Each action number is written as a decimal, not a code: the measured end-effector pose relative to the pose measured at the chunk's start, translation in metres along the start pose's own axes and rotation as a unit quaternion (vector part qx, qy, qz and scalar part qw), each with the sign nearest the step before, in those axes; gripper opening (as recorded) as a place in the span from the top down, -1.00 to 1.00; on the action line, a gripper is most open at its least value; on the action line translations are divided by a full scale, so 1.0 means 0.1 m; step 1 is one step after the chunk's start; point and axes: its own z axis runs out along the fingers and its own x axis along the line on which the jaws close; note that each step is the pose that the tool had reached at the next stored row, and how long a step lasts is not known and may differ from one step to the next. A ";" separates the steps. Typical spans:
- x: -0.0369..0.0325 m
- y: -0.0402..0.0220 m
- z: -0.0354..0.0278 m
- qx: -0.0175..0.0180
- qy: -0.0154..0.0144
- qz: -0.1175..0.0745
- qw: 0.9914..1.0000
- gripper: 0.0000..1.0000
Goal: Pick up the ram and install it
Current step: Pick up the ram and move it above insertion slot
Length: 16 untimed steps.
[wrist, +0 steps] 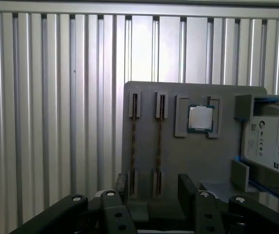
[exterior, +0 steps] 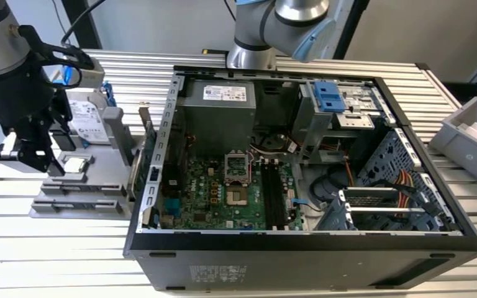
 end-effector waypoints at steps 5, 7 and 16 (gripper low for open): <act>0.000 0.000 0.020 0.000 0.000 0.000 1.000 -1.00; 0.001 0.000 0.032 0.000 0.000 0.000 1.000 -1.00; 0.003 0.003 0.144 0.000 0.000 0.000 1.000 -1.00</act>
